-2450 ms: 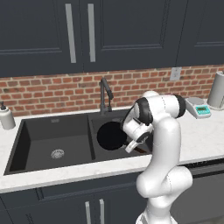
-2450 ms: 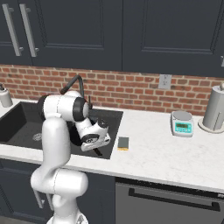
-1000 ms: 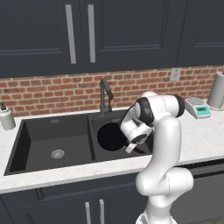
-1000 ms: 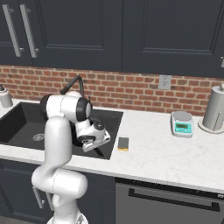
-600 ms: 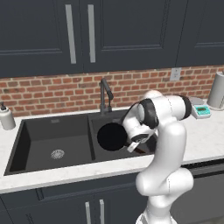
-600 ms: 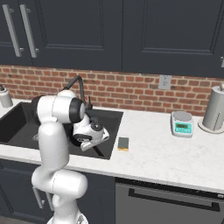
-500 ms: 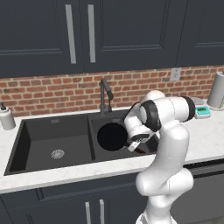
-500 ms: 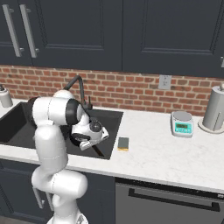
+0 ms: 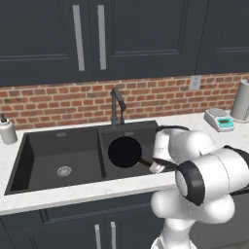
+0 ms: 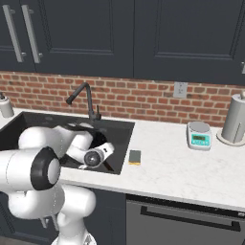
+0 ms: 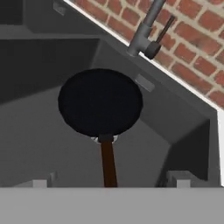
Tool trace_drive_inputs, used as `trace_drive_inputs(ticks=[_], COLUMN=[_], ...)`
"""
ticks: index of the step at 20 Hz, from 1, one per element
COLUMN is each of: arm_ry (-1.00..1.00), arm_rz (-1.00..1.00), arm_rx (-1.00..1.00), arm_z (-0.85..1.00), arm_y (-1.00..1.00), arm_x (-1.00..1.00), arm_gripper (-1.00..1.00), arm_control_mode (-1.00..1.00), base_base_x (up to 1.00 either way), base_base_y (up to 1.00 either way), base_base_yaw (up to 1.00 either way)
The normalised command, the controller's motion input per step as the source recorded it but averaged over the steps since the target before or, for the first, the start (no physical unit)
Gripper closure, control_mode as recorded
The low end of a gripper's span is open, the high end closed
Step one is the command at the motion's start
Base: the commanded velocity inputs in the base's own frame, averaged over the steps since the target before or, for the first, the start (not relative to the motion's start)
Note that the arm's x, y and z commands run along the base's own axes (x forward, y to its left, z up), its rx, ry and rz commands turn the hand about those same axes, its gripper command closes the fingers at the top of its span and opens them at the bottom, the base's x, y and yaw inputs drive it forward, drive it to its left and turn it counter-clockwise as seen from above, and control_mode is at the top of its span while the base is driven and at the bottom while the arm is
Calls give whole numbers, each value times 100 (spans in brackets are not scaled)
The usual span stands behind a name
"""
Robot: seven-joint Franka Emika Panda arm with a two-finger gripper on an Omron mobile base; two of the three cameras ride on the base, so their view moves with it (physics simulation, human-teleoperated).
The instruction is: Pick the pan and sponge and place them into the sink. Then turn on the water.
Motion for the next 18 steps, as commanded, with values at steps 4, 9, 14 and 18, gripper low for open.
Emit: trace_drive_inputs(ticks=[4, 9, 14, 18], arm_ry=[-3, 0, 8, 21], arm_rz=[-9, -12, -11, -8], arm_rx=[0, 0, 0, 0], arm_z=[100, 100, 100, 100], arm_y=[-23, -38, -52, -64], arm_x=[-17, -3, -1, -18], arm_gripper=[-100, -100, -100, -100], arm_control_mode=[-100, -100, -100, -100], base_base_x=[0, 0, 0, 0], base_base_y=[0, 0, 0, 0], base_base_yaw=[0, 0, 0, 0])
